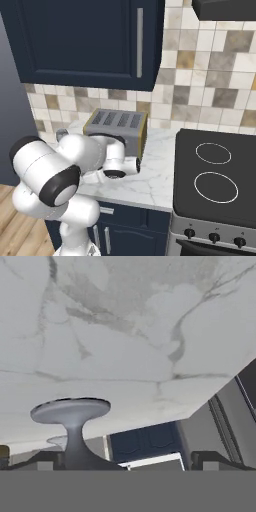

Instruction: Retrieve the wine glasses from the counter and place one next to each plate.

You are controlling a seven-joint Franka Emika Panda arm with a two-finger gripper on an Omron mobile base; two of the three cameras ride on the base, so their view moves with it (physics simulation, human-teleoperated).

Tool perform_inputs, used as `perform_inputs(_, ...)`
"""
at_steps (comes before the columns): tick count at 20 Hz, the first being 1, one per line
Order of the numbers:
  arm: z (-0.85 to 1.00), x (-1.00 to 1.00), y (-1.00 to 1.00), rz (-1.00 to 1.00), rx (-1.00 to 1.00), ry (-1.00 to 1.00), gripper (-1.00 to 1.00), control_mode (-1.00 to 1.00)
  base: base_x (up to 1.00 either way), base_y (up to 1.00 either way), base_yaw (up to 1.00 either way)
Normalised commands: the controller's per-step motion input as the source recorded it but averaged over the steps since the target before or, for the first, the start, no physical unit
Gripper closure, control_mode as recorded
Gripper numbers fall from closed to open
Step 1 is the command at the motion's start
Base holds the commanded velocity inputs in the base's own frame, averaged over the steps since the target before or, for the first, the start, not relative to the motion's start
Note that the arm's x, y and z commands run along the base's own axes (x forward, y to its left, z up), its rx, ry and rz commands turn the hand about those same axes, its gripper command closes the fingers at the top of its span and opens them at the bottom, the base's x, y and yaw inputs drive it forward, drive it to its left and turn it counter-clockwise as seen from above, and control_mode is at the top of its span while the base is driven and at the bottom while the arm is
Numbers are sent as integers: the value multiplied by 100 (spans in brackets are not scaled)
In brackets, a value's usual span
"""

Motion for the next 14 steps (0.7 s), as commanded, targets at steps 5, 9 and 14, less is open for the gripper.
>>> perform_inputs(5,-1,28,5,-5,0,10,-100,-100,0,0,0)
perform_inputs(9,0,24,10,-7,0,6,-100,-100,0,0,0)
perform_inputs(14,-7,17,19,-7,0,7,-100,-100,0,0,0)
